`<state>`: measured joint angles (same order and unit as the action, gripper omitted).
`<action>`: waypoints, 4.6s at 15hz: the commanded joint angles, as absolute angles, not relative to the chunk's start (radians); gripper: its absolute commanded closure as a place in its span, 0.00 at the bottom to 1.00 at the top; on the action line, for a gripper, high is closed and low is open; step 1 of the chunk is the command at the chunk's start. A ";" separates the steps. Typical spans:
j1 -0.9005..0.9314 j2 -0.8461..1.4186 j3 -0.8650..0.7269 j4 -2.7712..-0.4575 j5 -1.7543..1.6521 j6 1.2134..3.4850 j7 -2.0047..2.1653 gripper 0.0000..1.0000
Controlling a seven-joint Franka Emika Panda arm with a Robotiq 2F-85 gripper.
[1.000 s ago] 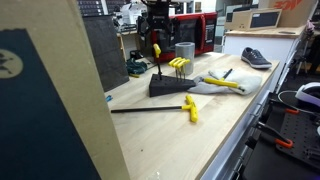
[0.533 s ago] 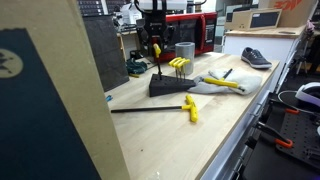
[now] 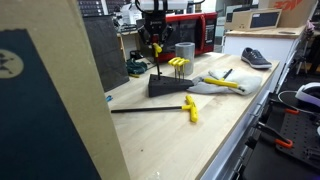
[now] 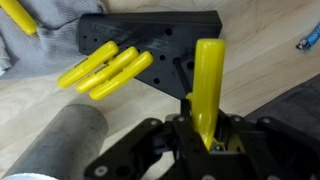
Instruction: Remove one black object furthest from you from the black stand
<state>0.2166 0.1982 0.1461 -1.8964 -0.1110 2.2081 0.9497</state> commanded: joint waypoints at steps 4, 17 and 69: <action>0.229 0.123 0.142 -1.906 -0.109 2.192 0.951 0.95; 0.226 0.123 0.143 -2.007 -0.030 2.405 0.996 0.95; 0.179 0.080 0.144 -2.071 0.107 2.313 1.061 0.95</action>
